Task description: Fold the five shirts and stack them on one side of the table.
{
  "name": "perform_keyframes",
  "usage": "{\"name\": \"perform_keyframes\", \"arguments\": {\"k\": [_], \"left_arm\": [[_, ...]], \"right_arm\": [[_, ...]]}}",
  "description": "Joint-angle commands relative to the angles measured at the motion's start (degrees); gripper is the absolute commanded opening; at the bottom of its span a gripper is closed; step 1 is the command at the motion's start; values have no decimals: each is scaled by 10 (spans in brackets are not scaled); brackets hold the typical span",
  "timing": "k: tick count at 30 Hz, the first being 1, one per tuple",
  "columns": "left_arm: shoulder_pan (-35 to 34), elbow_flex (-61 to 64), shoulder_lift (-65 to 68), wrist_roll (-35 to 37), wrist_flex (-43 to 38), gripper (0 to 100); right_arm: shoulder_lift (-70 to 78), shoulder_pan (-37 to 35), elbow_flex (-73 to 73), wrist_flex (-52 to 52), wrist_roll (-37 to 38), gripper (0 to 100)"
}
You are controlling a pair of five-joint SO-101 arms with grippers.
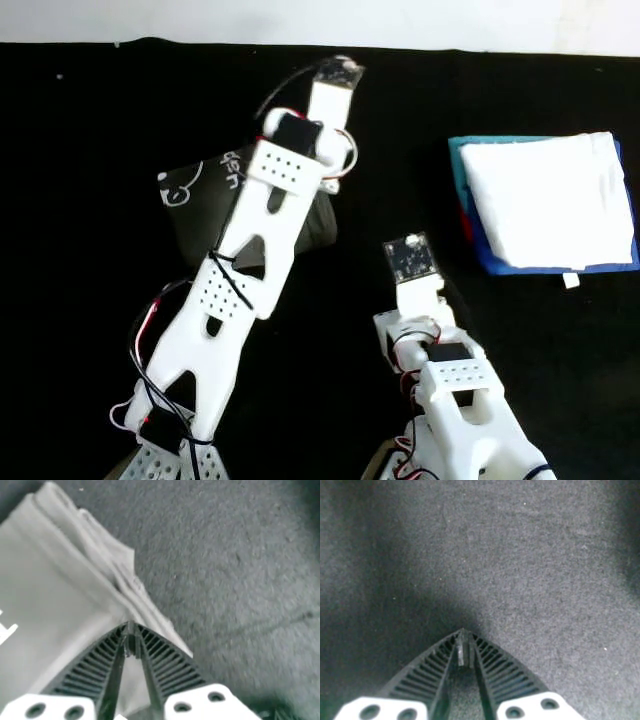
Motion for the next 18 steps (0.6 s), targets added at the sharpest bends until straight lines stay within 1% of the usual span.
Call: {"name": "perform_keyframes", "arguments": {"k": [1,7,10,13,17,18], "left_arm": [[-23,-29,-30,0,49,9],[-113,15,-104,14,58,9],[-140,89,-179,21,60,9],[-153,240,-279,21,60,9],[-152,498,-406,16,54,9],[-150,558,-431,16,40,9]], "right_arm": [[-8,7,-1,-13,-4,7],[-8,7,-1,-13,-4,7],[-8,7,-1,-13,-4,7],[-8,7,-1,-13,-4,7],[-8,7,-1,-13,-4,7],[-8,7,-1,-13,-4,7]]}}
